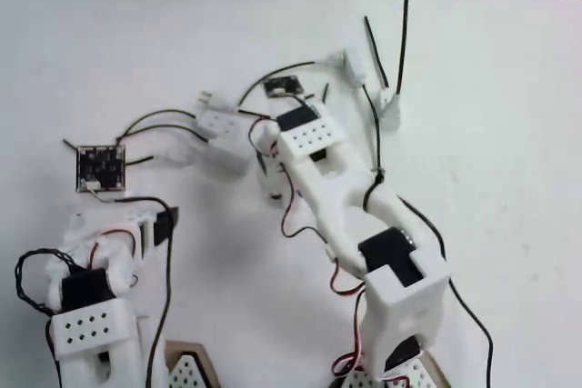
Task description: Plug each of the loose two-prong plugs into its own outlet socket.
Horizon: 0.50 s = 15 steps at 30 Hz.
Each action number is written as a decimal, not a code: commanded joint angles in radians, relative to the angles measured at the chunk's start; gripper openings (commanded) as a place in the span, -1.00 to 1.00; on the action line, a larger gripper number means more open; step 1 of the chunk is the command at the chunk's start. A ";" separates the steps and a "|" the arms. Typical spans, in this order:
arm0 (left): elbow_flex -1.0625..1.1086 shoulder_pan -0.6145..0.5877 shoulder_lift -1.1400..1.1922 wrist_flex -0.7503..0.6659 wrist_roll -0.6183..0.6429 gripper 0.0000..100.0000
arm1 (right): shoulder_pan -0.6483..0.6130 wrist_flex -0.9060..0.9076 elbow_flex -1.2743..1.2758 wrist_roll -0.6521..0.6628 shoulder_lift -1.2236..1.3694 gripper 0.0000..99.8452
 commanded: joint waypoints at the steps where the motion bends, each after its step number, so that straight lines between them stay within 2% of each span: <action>1: -0.003 -0.005 -0.013 -0.020 -0.003 -0.26 | 0.047 0.001 -0.003 0.000 -0.084 -0.91; 6: -0.003 -0.005 -0.013 -0.020 -0.003 -0.26 | 0.076 0.044 -0.003 0.000 -0.128 -0.65; 13: -0.002 -0.005 -0.013 -0.020 -0.005 -0.26 | 0.160 0.042 0.000 0.003 -0.127 -0.63; 15: -0.002 -0.005 -0.013 -0.020 -0.029 -0.26 | 0.193 0.042 -0.002 0.040 -0.127 -0.63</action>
